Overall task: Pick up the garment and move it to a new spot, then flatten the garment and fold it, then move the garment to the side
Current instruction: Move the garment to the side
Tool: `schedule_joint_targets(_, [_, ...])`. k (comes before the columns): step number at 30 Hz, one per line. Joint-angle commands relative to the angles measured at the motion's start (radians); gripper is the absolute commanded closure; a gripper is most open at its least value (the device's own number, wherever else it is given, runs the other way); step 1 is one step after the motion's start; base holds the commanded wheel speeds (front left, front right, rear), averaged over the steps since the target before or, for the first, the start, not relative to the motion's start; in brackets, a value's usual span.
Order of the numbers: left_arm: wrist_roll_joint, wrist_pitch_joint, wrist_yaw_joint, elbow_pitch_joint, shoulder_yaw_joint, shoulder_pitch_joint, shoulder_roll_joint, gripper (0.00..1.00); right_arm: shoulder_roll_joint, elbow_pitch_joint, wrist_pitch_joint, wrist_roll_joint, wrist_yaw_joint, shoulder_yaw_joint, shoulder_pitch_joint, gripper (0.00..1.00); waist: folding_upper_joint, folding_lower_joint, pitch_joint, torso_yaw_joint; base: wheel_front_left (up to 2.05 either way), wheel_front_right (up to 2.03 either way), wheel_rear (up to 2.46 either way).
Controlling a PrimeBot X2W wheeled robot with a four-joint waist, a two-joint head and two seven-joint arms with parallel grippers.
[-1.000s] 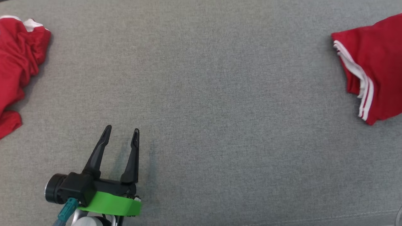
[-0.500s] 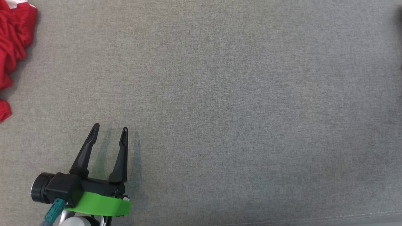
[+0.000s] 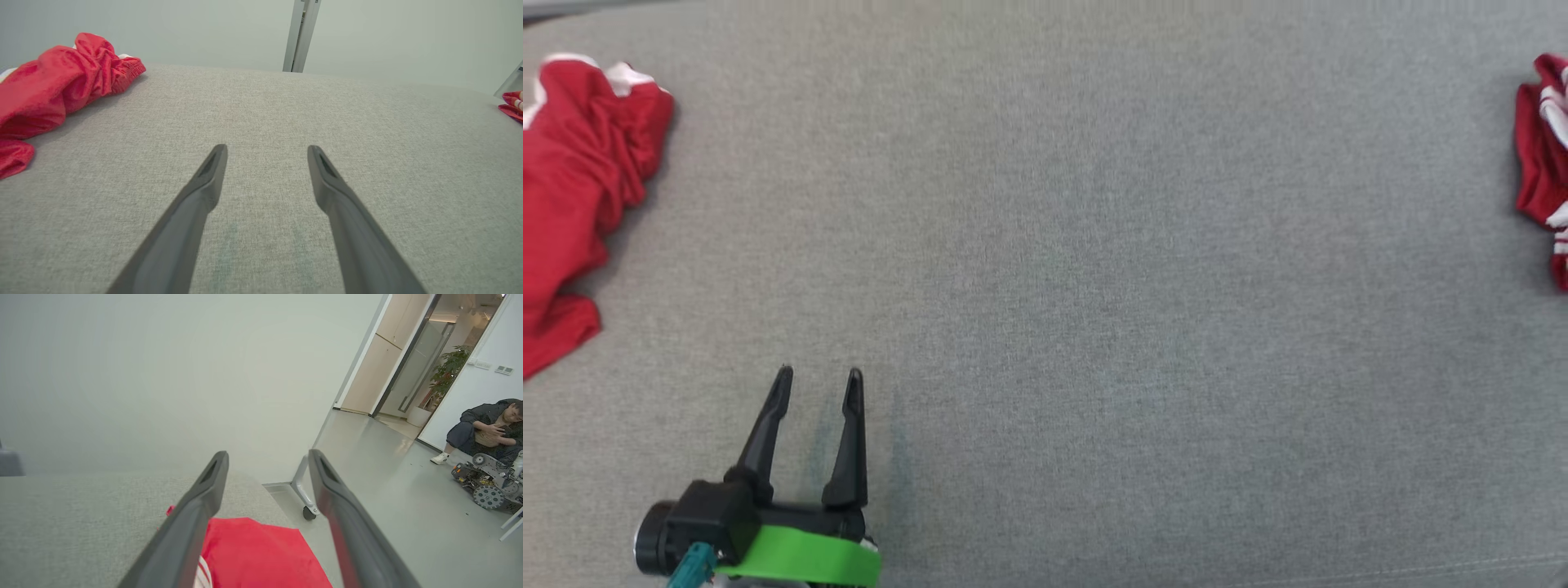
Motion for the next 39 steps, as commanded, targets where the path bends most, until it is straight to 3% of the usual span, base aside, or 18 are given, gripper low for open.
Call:
schedule_joint_targets(1, [0.008, 0.000, -0.002, 0.010, 0.009, 0.027, -0.006, 0.00, 0.013, -0.024, -0.012, 0.035, -0.002, 0.028, 0.064, 0.00, 0.0000, -0.0001, -0.111, 0.015, 0.00, 0.00, 0.00])
schedule_joint_targets(10, [0.020, 0.000, 0.011, 0.072, 0.028, 0.105, -0.027, 0.00, 0.065, -0.218, -0.042, 0.246, -0.002, 0.307, 0.503, 0.00, 0.0000, -0.0001, -0.290, 0.078, 0.00, 0.00, 0.00])
schedule_joint_targets(18, [0.025, 0.000, 0.026, 0.096, 0.022, 0.148, -0.029, 0.00, 0.146, -0.383, -0.049, 0.339, -0.002, 0.431, 0.769, 0.00, 0.0000, -0.0001, -0.359, 0.121, 0.00, 0.00, 0.00])
schedule_joint_targets(26, [0.027, 0.000, 0.042, 0.113, 0.020, 0.151, -0.029, 0.00, 0.168, -0.375, -0.049, 0.396, -0.002, 0.503, 0.891, 0.00, 0.0000, -0.0001, -0.391, 0.124, 0.00, 0.00, 0.00])
schedule_joint_targets(39, [0.016, 0.000, 0.047, 0.109, 0.004, 0.131, -0.029, 0.00, 0.169, -0.343, -0.050, 0.424, -0.002, 0.559, 0.891, 0.00, 0.0000, -0.0001, -0.390, 0.119, 0.00, 0.00, 0.00])
